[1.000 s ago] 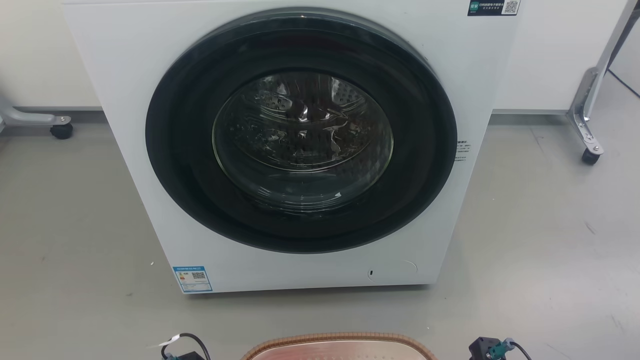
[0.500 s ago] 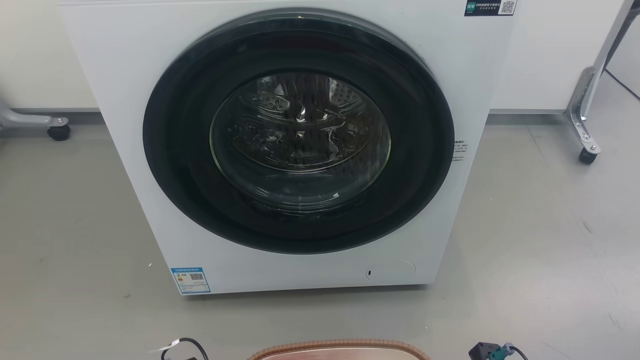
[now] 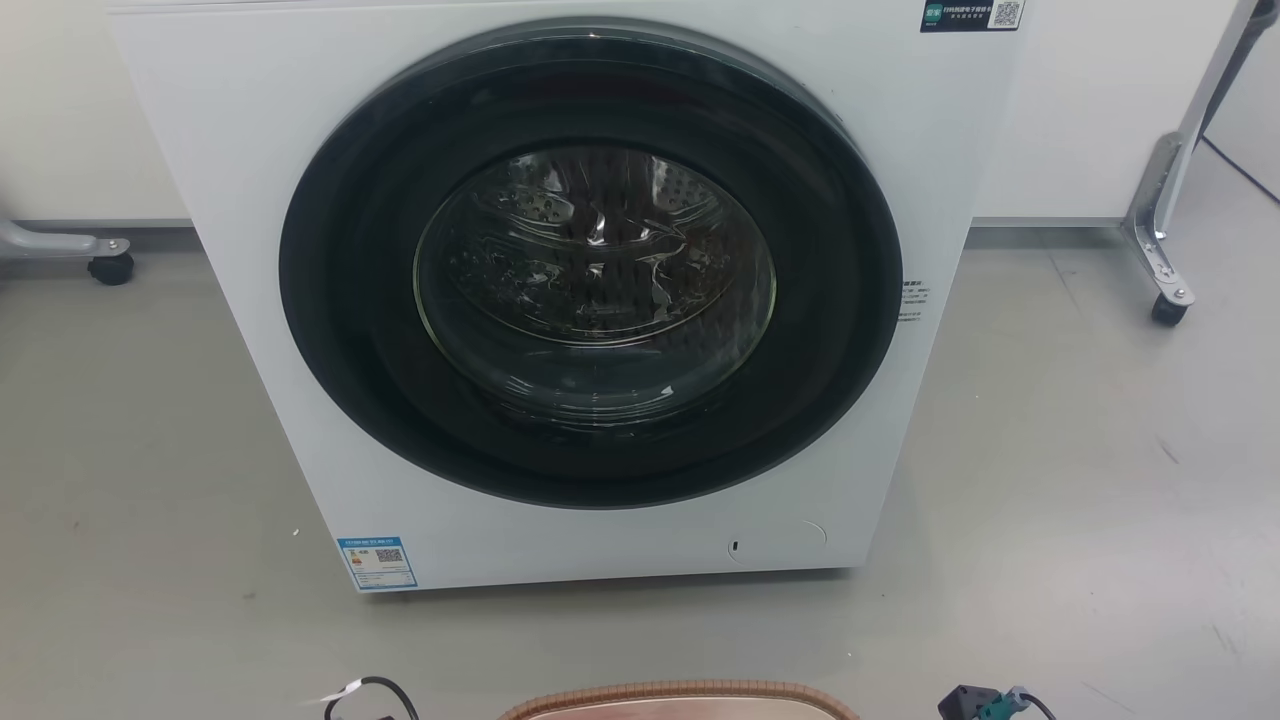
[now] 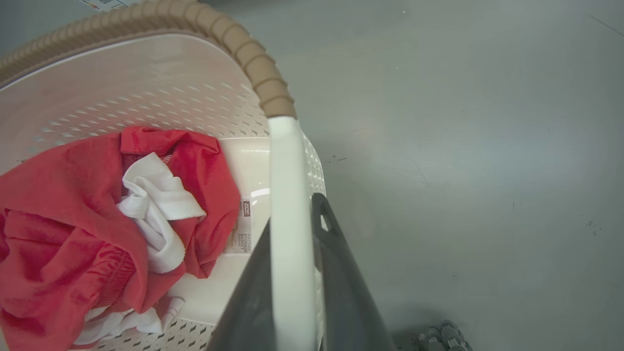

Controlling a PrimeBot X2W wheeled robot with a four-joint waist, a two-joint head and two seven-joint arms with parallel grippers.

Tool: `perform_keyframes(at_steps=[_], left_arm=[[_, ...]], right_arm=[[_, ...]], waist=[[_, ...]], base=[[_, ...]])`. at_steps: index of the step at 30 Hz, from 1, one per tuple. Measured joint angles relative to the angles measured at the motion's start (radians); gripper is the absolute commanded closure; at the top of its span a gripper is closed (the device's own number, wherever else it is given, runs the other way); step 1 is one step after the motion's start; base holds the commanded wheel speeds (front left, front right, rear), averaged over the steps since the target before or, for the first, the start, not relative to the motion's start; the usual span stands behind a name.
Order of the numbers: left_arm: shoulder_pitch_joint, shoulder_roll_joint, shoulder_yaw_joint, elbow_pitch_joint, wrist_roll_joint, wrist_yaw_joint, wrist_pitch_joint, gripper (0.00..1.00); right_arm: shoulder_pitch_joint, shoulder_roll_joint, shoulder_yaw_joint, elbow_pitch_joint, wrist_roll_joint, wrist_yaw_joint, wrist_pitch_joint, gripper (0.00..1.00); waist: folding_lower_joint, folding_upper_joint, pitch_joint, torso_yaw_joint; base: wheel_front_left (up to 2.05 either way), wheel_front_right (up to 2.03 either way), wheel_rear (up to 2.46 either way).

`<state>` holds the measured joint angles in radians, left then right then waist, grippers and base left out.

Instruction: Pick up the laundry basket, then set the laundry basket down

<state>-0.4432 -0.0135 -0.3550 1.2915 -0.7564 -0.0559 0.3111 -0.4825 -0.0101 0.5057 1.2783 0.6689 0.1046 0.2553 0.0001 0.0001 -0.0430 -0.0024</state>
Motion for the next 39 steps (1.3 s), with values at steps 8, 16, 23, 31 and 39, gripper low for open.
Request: perform_keyframes(at_steps=[8, 16, 23, 31, 39], left_arm=[[0.000, 0.000, -0.005, 0.000, -0.008, 0.003, 0.001, 1.00], [0.000, 0.000, -0.008, 0.000, -0.010, 0.006, 0.001, 1.00], [0.000, 0.000, -0.011, 0.000, -0.012, 0.007, 0.001, 1.00], [0.000, 0.001, -0.016, 0.000, -0.033, 0.012, -0.001, 1.00], [-0.005, 0.001, -0.016, -0.005, -0.033, 0.012, -0.041, 1.00]], right_arm=[[0.000, 0.000, 0.004, 0.000, 0.010, 0.000, 0.000, 1.00], [0.000, 0.000, 0.009, 0.001, 0.017, 0.000, 0.000, 1.00], [0.000, 0.000, 0.013, 0.001, 0.019, -0.003, 0.000, 1.00], [0.000, 0.000, 0.016, 0.000, 0.027, -0.004, -0.001, 1.00], [-0.019, 0.000, 0.024, -0.006, 0.026, -0.011, -0.030, 1.00]], waist=[[0.0000, 0.0000, 0.000, 0.000], [0.0000, 0.0000, 0.000, -0.001], [0.0000, 0.0000, 0.001, -0.002], [0.0000, 0.0000, 0.008, -0.003], [0.0000, 0.0000, 0.039, -0.004]], base=[[0.00, 0.00, 0.00], [0.00, 0.00, 0.00], [0.00, 0.00, 0.00], [0.00, 0.00, 0.00], [0.00, 0.00, 0.00]])
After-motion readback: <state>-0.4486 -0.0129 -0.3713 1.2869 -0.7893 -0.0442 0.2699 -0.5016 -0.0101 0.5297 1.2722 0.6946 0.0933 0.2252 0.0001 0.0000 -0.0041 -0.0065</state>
